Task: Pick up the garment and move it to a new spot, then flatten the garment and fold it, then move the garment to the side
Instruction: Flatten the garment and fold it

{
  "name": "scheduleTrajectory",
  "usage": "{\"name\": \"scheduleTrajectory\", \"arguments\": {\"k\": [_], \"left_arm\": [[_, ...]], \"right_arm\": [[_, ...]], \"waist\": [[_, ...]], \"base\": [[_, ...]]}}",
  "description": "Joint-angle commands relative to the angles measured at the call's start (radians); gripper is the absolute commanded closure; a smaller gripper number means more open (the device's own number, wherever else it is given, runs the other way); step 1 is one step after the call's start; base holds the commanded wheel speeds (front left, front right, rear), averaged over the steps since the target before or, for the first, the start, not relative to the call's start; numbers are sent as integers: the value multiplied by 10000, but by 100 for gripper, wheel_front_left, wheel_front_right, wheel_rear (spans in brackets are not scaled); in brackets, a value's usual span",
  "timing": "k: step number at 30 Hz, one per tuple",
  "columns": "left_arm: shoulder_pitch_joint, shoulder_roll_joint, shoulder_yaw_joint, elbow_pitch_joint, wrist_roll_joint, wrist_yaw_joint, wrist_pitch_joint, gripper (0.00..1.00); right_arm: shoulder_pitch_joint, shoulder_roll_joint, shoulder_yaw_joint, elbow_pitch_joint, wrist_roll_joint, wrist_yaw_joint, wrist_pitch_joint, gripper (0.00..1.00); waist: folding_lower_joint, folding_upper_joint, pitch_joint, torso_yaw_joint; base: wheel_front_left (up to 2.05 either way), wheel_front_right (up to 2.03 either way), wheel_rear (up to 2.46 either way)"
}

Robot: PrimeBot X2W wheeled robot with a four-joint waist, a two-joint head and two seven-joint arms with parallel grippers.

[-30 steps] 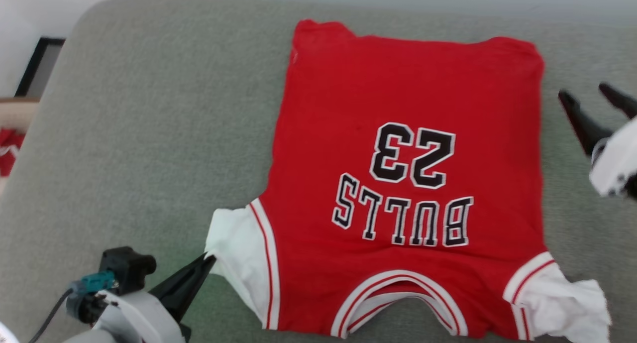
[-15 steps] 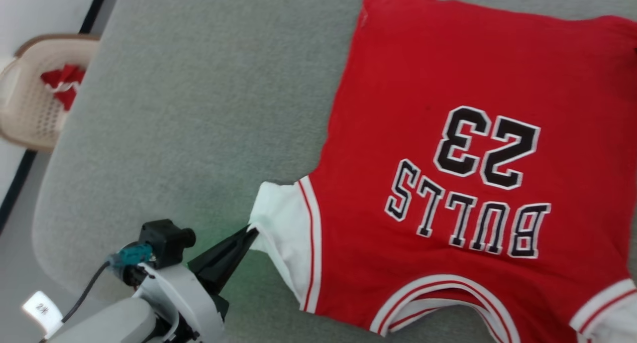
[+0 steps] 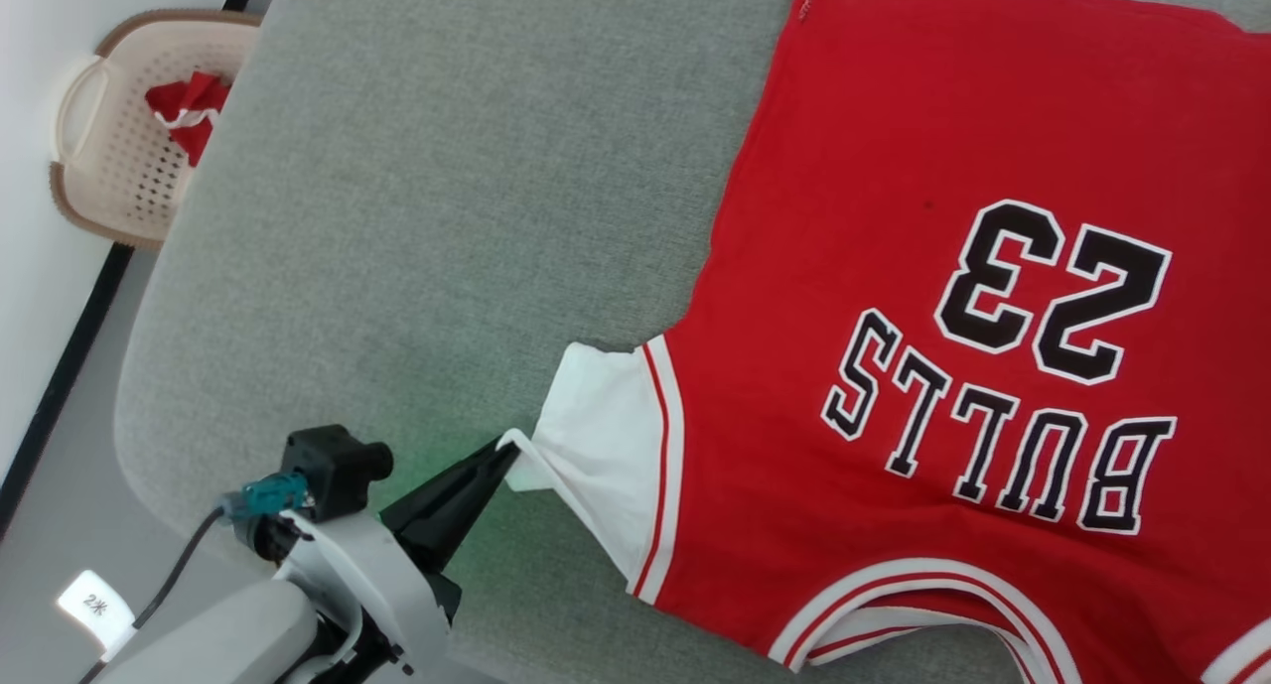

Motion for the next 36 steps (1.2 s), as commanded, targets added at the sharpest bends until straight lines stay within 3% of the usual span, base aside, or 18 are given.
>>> {"name": "scheduleTrajectory", "arguments": {"k": [1, 7, 11, 15, 20, 24, 27, 30, 36], "left_arm": [[136, 8, 81, 13, -54, 20, -6, 100], [426, 284, 318, -81, -164, 219, -6, 100], [630, 582, 468, -243, -284, 380, -5, 100], [806, 945, 553, -528, -355, 569, 38, 100], [1029, 1355, 625, -878, -481, 803, 125, 100], [1133, 1610, 670, -1156, -517, 961, 175, 100], [1201, 1769, 689, -1342, -532, 1058, 216, 100], [1225, 1845, 705, -1439, -561, 1105, 246, 100], [1141, 1968, 682, -1643, -509, 1125, 354, 100]], "right_arm": [[682, 297, -20, 587, -222, -19, 295, 100], [631, 737, 605, 60, -417, -17, 152, 100], [1087, 1003, 1339, -697, 341, -17, -44, 100], [2098, 947, 2348, -2177, 1540, -17, 80, 100], [4176, 294, 3076, -4991, 3225, -19, 611, 100], [6139, -199, 2776, -7340, 4180, -19, 1188, 100], [7623, -208, 2162, -8825, 4422, -17, 1628, 100], [8569, -36, 1717, -9694, 4435, -17, 1944, 100], [10947, 900, 585, -11731, 4251, -17, 2661, 100]], "waist": [[0, 0, -184, -208], [0, 0, -659, -855], [0, 0, -983, -1385], [0, 0, -1282, -1924], [0, 0, -1593, -2516], [0, 0, -1731, -2893], [0, 0, -1777, -3098], [0, 0, -1802, -3205], [0, 0, -1782, -3371]], "base": [[0, 0, 0], [0, 0, 0], [0, 0, 0], [0, 0, 0], [0, 0, 0], [0, 0, 0], [0, 0, 0], [0, 0, 0], [0, 0, 0]]}}
